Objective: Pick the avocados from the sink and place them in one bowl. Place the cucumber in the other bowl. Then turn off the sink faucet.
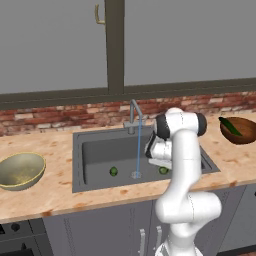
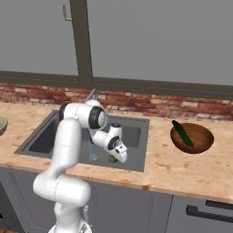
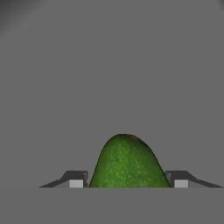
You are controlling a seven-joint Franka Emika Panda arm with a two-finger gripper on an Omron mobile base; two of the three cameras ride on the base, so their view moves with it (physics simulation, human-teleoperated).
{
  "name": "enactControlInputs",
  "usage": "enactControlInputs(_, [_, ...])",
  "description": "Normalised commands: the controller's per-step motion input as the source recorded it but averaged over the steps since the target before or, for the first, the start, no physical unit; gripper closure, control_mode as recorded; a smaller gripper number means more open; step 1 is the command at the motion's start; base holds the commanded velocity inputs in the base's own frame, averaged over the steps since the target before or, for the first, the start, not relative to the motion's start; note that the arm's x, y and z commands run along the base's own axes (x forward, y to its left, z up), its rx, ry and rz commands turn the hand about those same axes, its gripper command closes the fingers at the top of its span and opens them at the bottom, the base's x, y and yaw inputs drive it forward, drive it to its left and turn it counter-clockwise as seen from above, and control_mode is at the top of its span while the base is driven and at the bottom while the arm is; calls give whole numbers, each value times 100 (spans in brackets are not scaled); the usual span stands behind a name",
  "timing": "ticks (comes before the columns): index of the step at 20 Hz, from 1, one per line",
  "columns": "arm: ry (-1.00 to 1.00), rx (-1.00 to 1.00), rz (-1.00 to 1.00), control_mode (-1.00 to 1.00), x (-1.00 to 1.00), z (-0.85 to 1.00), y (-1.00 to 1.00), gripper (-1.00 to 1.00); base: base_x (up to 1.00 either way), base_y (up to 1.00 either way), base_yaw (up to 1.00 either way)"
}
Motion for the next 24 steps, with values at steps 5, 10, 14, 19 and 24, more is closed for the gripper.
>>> enactControlInputs(5, [-31,0,-3,-100,-16,67,0,100,0,0,0])
enactControlInputs(10, [-31,0,-1,-100,-22,84,0,100,0,0,0])
enactControlInputs(14, [-40,0,-1,-100,-27,90,0,100,0,0,0])
enactControlInputs(19, [-40,1,-1,-100,-30,93,-6,100,0,0,0])
enactControlInputs(24, [-35,3,0,-100,-36,89,-21,100,0,0,0])
